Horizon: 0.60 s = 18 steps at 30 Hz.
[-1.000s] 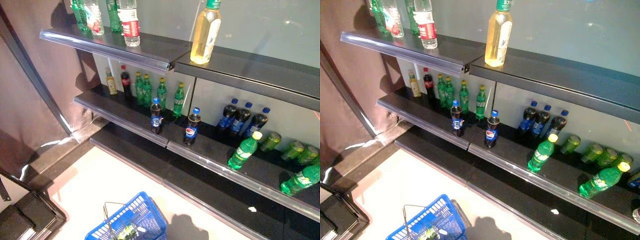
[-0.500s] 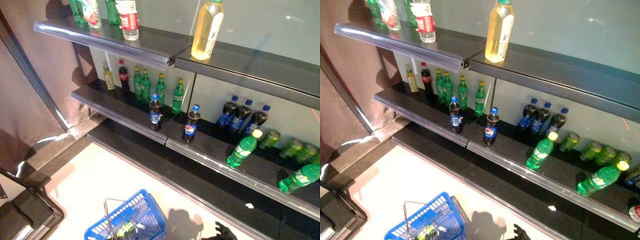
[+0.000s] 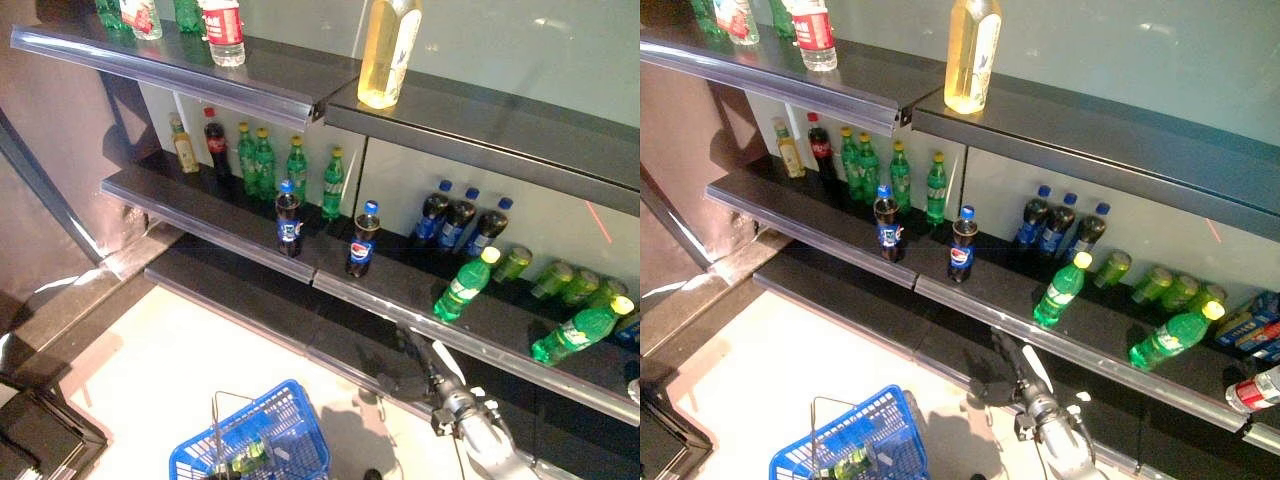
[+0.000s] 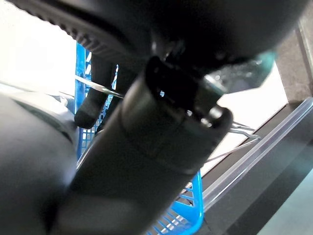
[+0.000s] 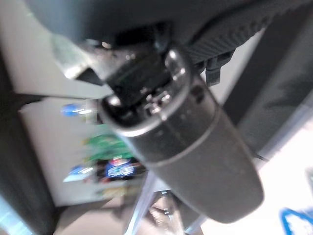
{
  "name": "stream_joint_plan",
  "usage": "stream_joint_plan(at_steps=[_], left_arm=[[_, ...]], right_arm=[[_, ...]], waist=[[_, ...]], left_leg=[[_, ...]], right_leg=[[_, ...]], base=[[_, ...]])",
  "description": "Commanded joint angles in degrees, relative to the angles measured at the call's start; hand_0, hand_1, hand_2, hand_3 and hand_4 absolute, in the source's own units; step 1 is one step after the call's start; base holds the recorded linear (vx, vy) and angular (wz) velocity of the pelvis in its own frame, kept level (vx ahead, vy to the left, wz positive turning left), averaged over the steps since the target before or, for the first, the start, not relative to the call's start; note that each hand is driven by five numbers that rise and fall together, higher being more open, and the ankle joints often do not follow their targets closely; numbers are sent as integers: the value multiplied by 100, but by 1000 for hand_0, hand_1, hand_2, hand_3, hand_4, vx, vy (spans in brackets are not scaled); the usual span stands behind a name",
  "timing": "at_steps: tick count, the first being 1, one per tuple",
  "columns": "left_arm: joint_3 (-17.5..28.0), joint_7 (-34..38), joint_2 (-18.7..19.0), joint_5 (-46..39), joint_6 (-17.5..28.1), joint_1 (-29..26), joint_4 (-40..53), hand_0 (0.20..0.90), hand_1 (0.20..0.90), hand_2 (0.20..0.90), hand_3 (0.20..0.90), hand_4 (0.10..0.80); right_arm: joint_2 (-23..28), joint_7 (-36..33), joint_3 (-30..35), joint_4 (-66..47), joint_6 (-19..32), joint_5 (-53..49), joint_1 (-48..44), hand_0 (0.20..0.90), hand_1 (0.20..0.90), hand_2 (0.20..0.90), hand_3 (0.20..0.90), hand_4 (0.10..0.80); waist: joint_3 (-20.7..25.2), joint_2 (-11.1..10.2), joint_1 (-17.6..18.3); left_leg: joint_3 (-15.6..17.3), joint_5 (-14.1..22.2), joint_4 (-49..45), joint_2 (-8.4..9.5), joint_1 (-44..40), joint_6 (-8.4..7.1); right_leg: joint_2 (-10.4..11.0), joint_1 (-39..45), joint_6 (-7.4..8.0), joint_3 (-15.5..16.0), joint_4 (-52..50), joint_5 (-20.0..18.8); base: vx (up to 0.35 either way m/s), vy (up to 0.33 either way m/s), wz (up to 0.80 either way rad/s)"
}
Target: Pick up the drink and place into the basket.
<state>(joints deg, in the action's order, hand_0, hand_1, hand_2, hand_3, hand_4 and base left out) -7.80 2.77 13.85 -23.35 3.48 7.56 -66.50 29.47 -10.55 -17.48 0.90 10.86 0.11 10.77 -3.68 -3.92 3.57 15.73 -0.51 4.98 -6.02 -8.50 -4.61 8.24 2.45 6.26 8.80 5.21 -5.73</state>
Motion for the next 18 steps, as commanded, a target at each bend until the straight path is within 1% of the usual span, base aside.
stream_joint_plan(at_steps=[1, 6, 9, 12, 18], left_arm=[[82, -276, -28, 139, 525, -186, -14, 300, 300, 300, 200, 100], [203, -270, -52, 233, 585, -117, -118, 300, 300, 300, 200, 100], [339, -324, -77, 284, 632, -98, -252, 300, 300, 300, 200, 100], [366, -277, -103, 344, 578, -87, -326, 300, 300, 300, 200, 100], [392, -297, -108, 392, 595, -50, -388, 300, 300, 300, 200, 100]], right_arm=[[323, -825, 569, -824, 746, 339, -409, 900, 900, 900, 900, 800], [507, -1297, 1057, -1393, 854, 343, -417, 900, 900, 900, 900, 800], [582, -1748, 1372, -1748, 1016, 383, -382, 900, 900, 900, 900, 800], [591, -2059, 1533, -1888, 1116, 335, -353, 900, 900, 900, 900, 800], [563, -2370, 1571, -1835, 949, 293, -333, 900, 900, 900, 900, 800]], waist=[[67, 116, 82], [103, 137, 126], [137, 139, 155], [146, 143, 162], [181, 137, 151]], left_leg=[[71, 206, -22, -134, -22, 38], [156, 234, -43, -152, -28, 38], [199, 276, -68, -139, -39, 58], [223, 300, -84, -133, -44, 70], [235, 310, -75, -144, -44, 53]], right_leg=[[365, 75, 490, 114, -97, 14], [386, 38, 510, 80, -115, 28], [399, 22, 517, 43, -124, 46], [415, 9, 524, 37, -131, 49], [421, 7, 537, 40, -115, 54]], base=[[-7, 15, -23], [-7, 22, -12], [2, 24, -5], [-6, 15, -4], [6, 6, -10]])
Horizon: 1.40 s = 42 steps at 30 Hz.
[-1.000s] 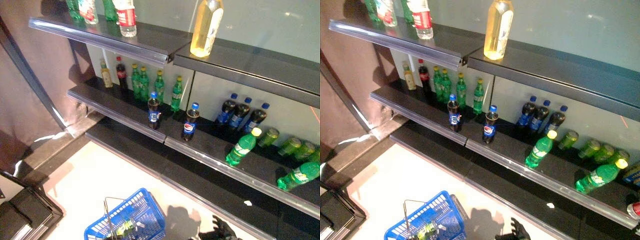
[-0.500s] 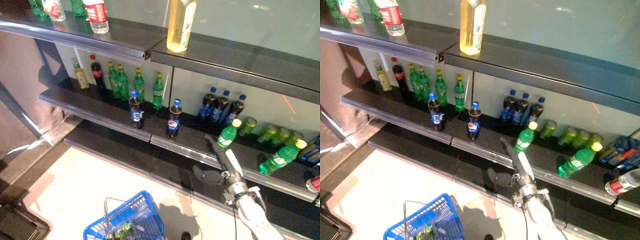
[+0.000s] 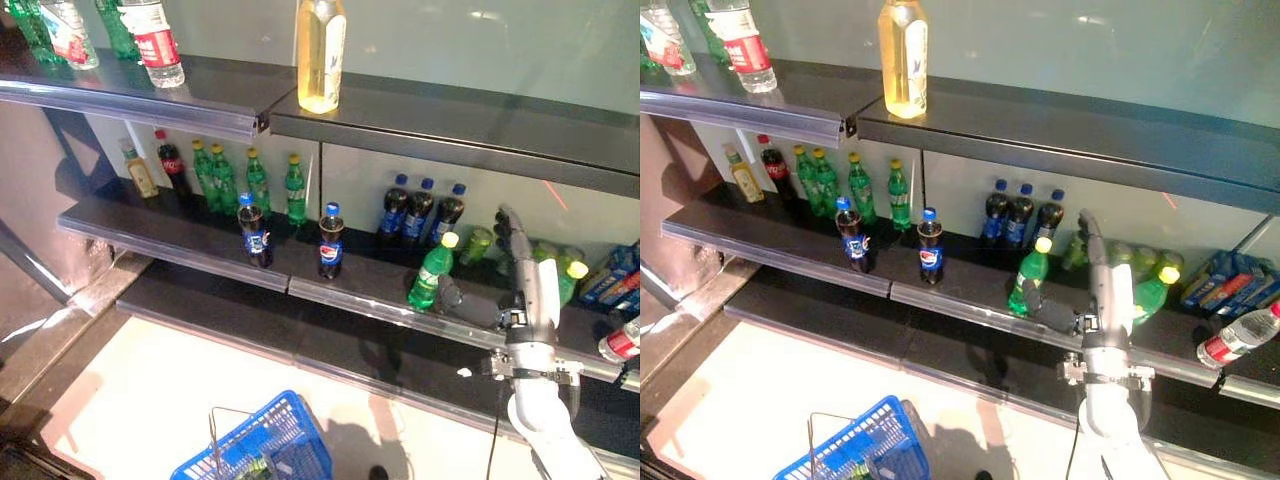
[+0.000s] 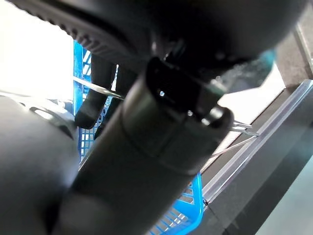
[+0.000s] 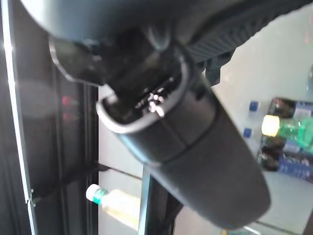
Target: Pick up the drink and place into the basket.
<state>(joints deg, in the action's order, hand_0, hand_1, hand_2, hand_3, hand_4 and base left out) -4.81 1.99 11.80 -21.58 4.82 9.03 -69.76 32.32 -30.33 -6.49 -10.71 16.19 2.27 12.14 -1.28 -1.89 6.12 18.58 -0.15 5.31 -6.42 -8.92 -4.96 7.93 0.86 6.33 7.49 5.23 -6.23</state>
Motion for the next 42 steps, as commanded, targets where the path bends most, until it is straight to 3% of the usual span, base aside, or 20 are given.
stream_joint_plan(at_steps=[1, 7, 11, 20, 27, 42], left_arm=[[81, -216, 102, 200, 466, -194, -58, 300, 300, 300, 200, 100], [20, -208, 107, 216, 432, -189, 32, 300, 300, 300, 200, 100], [-159, -185, 162, 143, 367, -317, 91, 300, 300, 300, 200, 100], [-660, -29, 199, -257, 406, -518, 321, 300, 300, 300, 200, 100], [-1140, 133, -33, -575, 493, -780, 616, 300, 300, 300, 200, 100], [-1335, -138, -73, -885, 739, -860, 855, 300, 300, 300, 200, 100]], right_arm=[[282, -400, 469, -665, 375, 68, -458, 900, 900, 900, 900, 800], [218, -162, 269, -500, 119, -460, -441, 900, 900, 900, 900, 800], [158, -33, -37, -357, 274, -991, -673, 900, 900, 900, 900, 800], [-247, -46, -679, 239, 671, -1866, -1207, 900, 900, 900, 900, 800], [-295, -718, -763, 515, 826, -1347, -1999, 900, 900, 900, 900, 800], [-152, -1441, -449, 475, 819, -926, -2383, 900, 900, 900, 900, 800]], waist=[[-58, -67, -103], [-137, -92, -88], [-360, -112, -99], [-932, 162, -142], [-1548, 395, -156], [-2049, 554, -166]], left_leg=[[-47, 274, -110, -109, -1, 86], [33, 350, -403, -111, 78, 126], [-48, 533, -961, -76, 355, 211], [-241, 639, -1633, -1, 945, 256], [-452, 583, -2043, 119, 1545, 206], [-606, 419, -2302, 159, 1968, 145]], right_leg=[[451, 164, 529, 173, -120, 108], [444, 88, 468, 196, -330, 194], [419, -113, 345, 143, -733, 347], [444, -614, 133, 124, -1458, 650], [473, -1126, -89, 71, -1873, 769], [435, -1444, -197, 71, -2065, 804]], base=[[25, -5, -8], [4, -1, -1], [-17, -35, -1], [-16, 7, -1], [-86, 59, 7], [-6, 4, 2]])
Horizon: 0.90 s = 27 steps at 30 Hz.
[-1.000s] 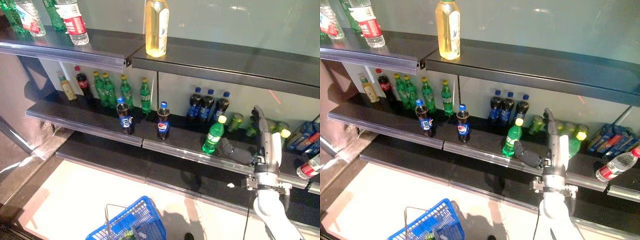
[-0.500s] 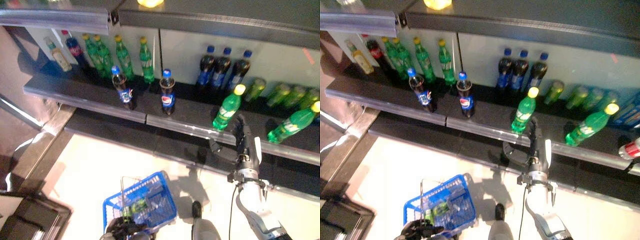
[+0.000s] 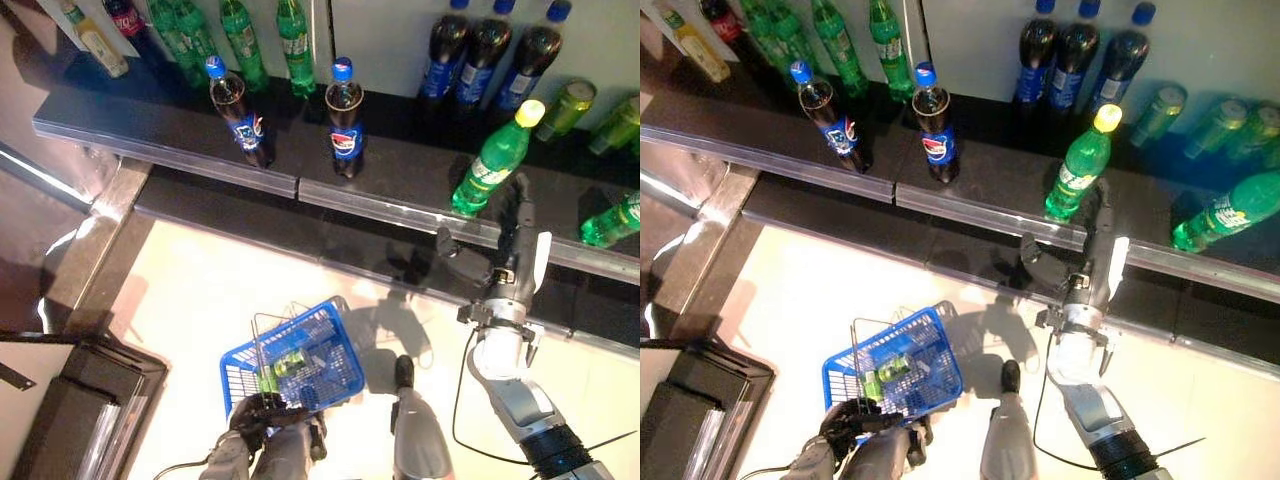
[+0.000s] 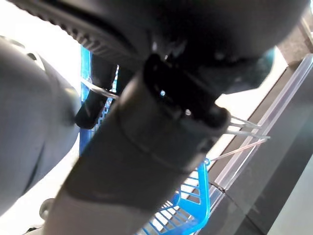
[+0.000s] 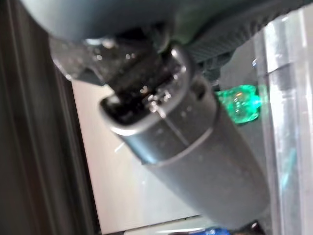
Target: Pick up the drink and place into the basket.
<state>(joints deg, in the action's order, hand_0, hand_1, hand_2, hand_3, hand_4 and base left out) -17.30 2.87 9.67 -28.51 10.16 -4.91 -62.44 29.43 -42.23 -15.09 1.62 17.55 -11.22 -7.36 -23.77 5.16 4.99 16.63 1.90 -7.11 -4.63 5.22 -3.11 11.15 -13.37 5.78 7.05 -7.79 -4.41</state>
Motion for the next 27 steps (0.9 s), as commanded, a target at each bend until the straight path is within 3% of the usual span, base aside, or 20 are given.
stream_joint_plan(at_steps=[1, 17, 27], left_arm=[[-103, -240, 131, -200, 204, 513, 139, 300, 300, 300, 200, 100], [-367, -337, 58, -397, 220, 243, 201, 300, 300, 300, 200, 100], [-470, -446, -14, -411, 227, 100, 348, 300, 300, 300, 200, 100]], right_arm=[[113, -297, 441, -732, 709, 351, -482, 900, 900, 900, 900, 800], [-217, -426, 433, -576, 561, -107, -1401, 900, 900, 900, 900, 800], [-226, 4, 541, -218, 473, -752, -2242, 900, 900, 900, 900, 800]], waist=[[163, -133, -55], [-197, 130, -77], [-397, 370, -106]], left_leg=[[-423, 186, -1081, -20, 586, -51], [-546, -235, -1302, -44, 894, -183], [-574, -443, -1343, -3, 1070, -245]], right_leg=[[102, -42, -155, 120, -776, 629], [66, -237, -303, 117, -884, 649], [128, -450, -350, 106, -954, 639]], base=[[0, 0, 0], [-5, 1, -2], [-17, 25, -1]])
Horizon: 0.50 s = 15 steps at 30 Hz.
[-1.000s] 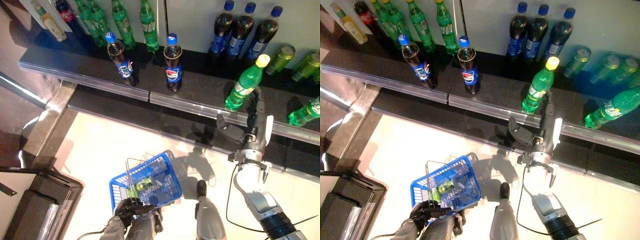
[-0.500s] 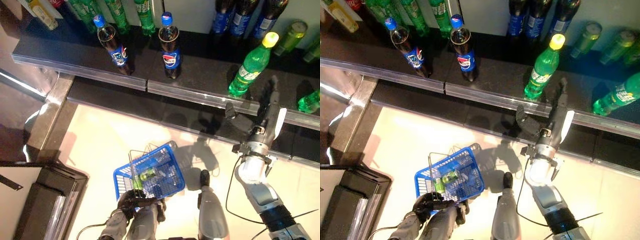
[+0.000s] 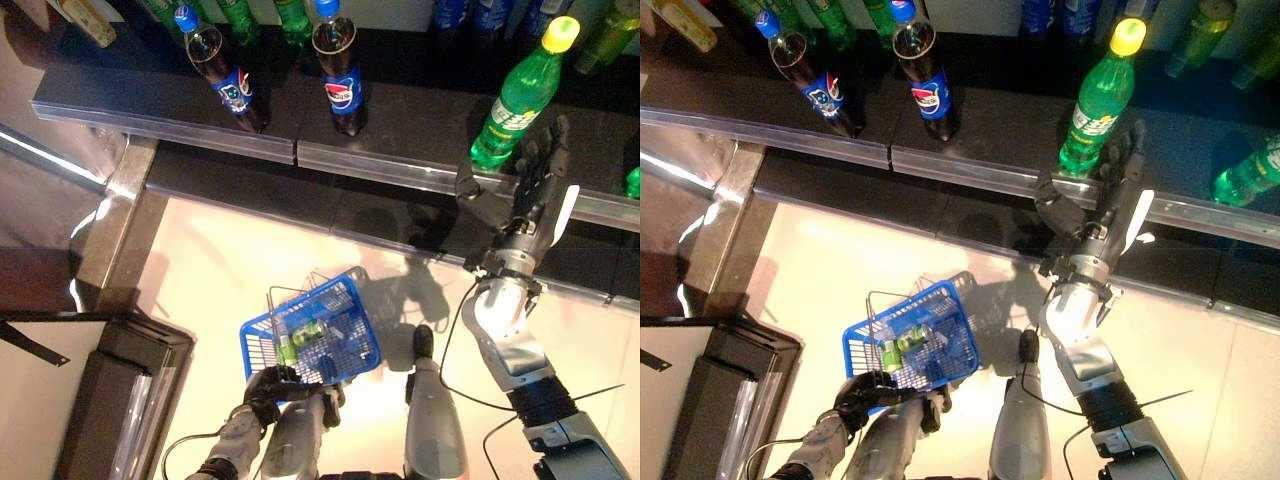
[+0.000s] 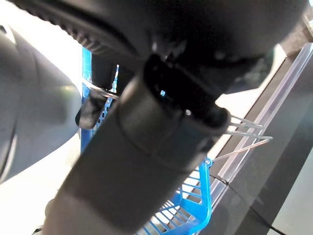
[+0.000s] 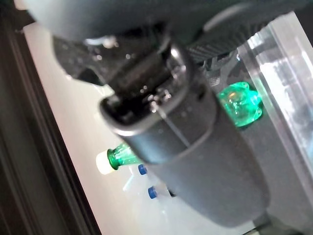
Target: Pick up the drink and place into the basket.
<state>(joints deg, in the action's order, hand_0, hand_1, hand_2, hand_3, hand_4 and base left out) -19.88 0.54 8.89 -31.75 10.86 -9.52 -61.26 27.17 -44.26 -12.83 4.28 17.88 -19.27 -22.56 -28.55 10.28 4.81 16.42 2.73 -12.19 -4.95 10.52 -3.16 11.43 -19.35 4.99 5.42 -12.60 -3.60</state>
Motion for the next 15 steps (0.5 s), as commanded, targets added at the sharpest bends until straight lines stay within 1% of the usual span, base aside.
stream_joint_plan(at_steps=[1, 8, 15], left_arm=[[-241, -189, 79, -110, 158, 545, 253, 300, 300, 300, 200, 100], [-263, -221, 119, -207, 185, 482, 238, 300, 300, 300, 200, 100], [-347, -290, 100, -257, 159, 384, 263, 300, 300, 300, 200, 100]], right_arm=[[23, 179, 330, -429, 414, 80, -825, 900, 900, 900, 900, 800], [160, 189, 386, -205, 189, -34, -1329, 900, 900, 900, 900, 800], [316, 101, 405, 67, -76, 191, -1822, 900, 900, 900, 900, 800]], waist=[[66, -126, -100], [23, 10, -134], [-47, 83, -173]], left_leg=[[-551, -526, -840, 42, 567, -235], [-570, -629, -754, 118, 650, -242], [-577, -588, -703, 169, 682, -228]], right_leg=[[108, 121, -274, 269, -475, 550], [114, -8, -285, 234, -427, 479], [130, -95, -282, 218, -446, 472]], base=[[0, 0, 0], [-5, 16, -3], [0, 0, 0]])
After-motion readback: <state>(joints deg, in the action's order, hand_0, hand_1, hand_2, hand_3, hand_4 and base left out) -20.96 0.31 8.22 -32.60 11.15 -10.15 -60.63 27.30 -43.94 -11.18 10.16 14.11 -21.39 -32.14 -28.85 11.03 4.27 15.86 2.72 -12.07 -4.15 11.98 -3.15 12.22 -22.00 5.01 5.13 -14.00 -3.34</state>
